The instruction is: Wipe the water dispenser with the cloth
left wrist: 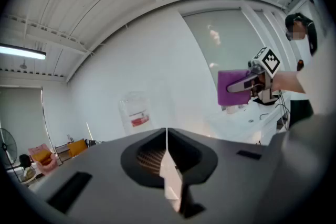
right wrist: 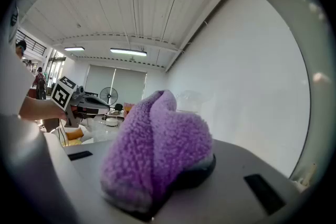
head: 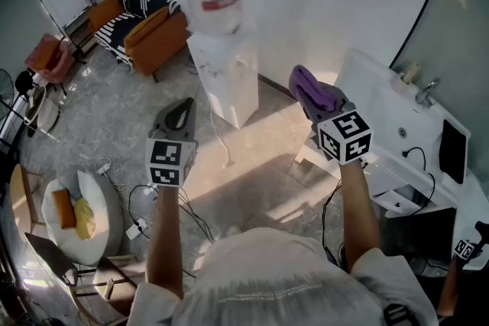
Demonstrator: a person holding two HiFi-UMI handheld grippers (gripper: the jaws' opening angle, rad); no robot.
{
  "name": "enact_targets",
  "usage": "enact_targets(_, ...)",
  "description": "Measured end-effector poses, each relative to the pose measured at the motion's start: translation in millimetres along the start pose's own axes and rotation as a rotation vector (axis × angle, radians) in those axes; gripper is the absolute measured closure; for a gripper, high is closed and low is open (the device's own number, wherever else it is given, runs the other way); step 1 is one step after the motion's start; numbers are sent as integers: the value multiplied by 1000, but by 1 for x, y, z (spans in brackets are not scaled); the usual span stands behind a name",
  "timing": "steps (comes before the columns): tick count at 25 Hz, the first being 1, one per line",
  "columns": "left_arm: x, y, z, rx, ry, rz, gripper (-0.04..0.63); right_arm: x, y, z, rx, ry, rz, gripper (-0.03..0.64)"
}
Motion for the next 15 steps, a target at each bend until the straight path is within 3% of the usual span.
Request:
enact_targets(7, 11, 5, 25, 9, -13, -30, 577, -9, -9, 20, 17, 7, 1, 557)
enact_targets(15, 21, 1, 60, -43, 3, -66, 575, -16, -19, 46, 8, 52, -6, 557)
Point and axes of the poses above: the fingertips, and each gripper's own axes: x forward along the fingers, z to its right, y out of its top, the point moved 8 cm from there along -x, backward along the fingers, and after that the axes turned 8 degrees about x, right-handed, at the moved point
